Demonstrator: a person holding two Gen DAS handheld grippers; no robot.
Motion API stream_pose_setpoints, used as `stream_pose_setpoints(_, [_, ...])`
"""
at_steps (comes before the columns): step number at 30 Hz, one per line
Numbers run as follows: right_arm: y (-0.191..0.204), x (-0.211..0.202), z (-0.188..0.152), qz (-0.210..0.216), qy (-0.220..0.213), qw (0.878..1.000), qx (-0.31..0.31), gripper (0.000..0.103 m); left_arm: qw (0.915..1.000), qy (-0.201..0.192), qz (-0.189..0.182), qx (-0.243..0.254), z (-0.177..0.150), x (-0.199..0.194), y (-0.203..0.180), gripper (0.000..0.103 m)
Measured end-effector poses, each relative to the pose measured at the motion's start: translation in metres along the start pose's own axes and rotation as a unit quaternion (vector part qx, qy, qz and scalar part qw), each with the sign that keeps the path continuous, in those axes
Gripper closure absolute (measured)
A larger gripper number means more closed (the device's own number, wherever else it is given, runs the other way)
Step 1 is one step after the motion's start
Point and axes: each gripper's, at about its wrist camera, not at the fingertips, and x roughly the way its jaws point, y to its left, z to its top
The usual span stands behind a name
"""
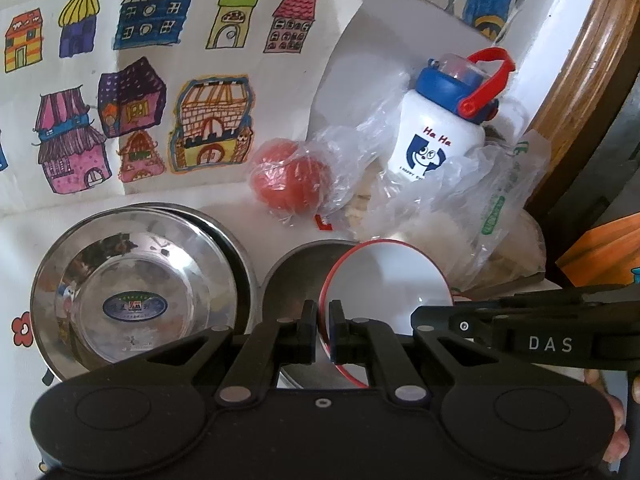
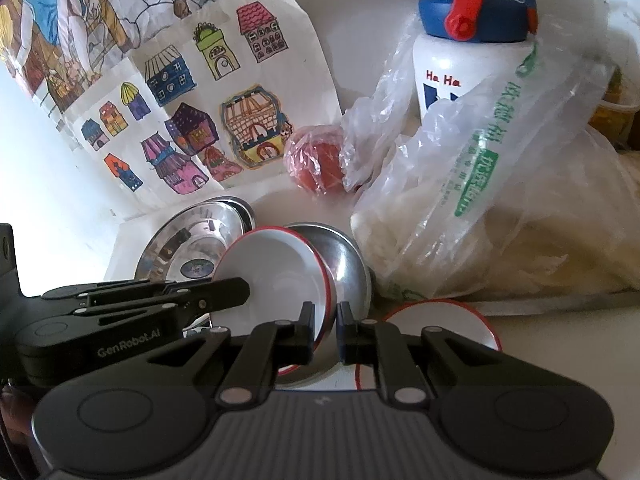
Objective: Organize plates and bowls
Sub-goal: 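Lower the white bowl into the large steel bowl with both grippers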
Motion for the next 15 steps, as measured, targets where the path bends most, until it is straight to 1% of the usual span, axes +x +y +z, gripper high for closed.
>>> stream_pose_setpoints(15, [0.0,0.026,0.009,-0.01,0.037,0.999,-0.009,0.091,0.9993,0.035,0.008,-0.004,0.004,0.02,0.012,0.098])
